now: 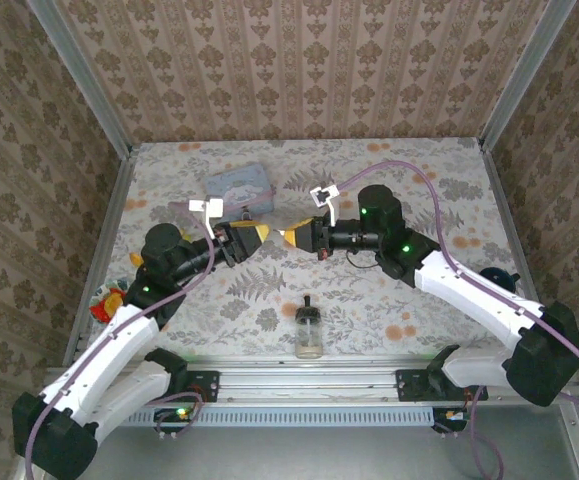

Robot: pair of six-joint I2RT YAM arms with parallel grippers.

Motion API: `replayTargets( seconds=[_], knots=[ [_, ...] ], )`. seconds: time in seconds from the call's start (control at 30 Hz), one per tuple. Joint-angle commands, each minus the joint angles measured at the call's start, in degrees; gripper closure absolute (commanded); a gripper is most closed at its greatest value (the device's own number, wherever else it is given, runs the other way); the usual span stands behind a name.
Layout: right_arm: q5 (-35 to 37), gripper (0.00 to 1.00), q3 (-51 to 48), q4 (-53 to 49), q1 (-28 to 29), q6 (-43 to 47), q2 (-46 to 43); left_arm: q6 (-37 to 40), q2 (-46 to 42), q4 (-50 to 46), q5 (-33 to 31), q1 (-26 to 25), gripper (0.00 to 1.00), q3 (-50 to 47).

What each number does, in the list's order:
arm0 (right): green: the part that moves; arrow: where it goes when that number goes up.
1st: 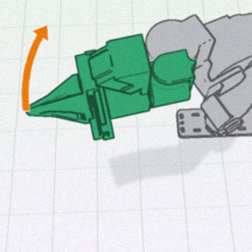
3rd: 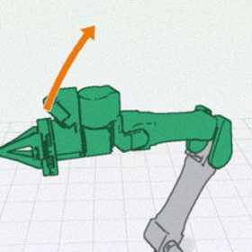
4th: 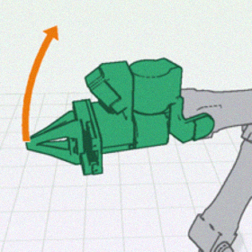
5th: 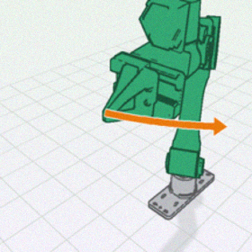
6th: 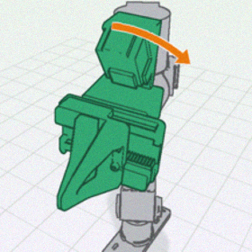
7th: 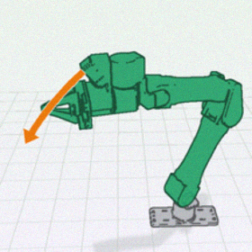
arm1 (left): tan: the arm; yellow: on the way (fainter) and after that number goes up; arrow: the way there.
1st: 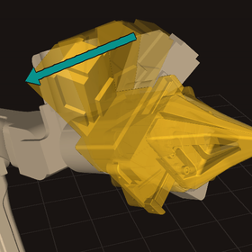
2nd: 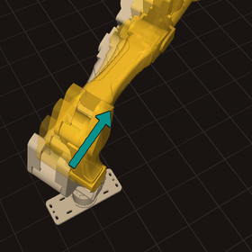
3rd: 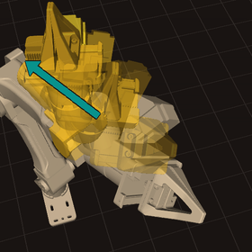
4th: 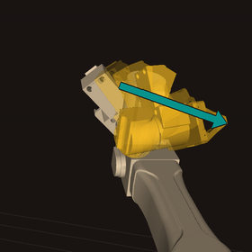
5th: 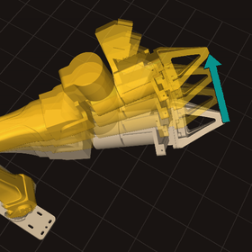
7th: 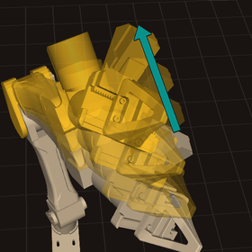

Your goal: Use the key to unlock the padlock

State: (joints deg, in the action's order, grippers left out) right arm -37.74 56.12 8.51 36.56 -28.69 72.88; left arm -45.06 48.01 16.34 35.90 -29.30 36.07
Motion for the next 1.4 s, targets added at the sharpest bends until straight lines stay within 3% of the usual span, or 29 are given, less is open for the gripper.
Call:
replayTargets(
  seconds=[0.0, 0.5, 0.97, 1.37],
  knots=[
    [-1.7, 1.00, 0.2, 3.7, -0.3, -1.3, 0.6, 1.2, 1.5, 1.8, 3.2, -0.9, 0.46, 1.9],
    [-2.8, 1.00, 0.2, 6.1, -0.5, -3.3, 2.0, 1.2, 4.0, 7.4, 2.3, -1.2, 0.60, 0.9],
    [-3.2, 1.00, -0.2, 8.1, -0.5, -5.0, 3.1, 0.5, 4.5, 10.8, 1.4, -1.2, 0.81, 0.1],
    [-3.0, 1.00, -0.6, 10.7, -0.5, -7.3, 4.0, -0.5, 5.5, 12.4, 2.5, -1.3, 0.82, -0.1]
  ],
)
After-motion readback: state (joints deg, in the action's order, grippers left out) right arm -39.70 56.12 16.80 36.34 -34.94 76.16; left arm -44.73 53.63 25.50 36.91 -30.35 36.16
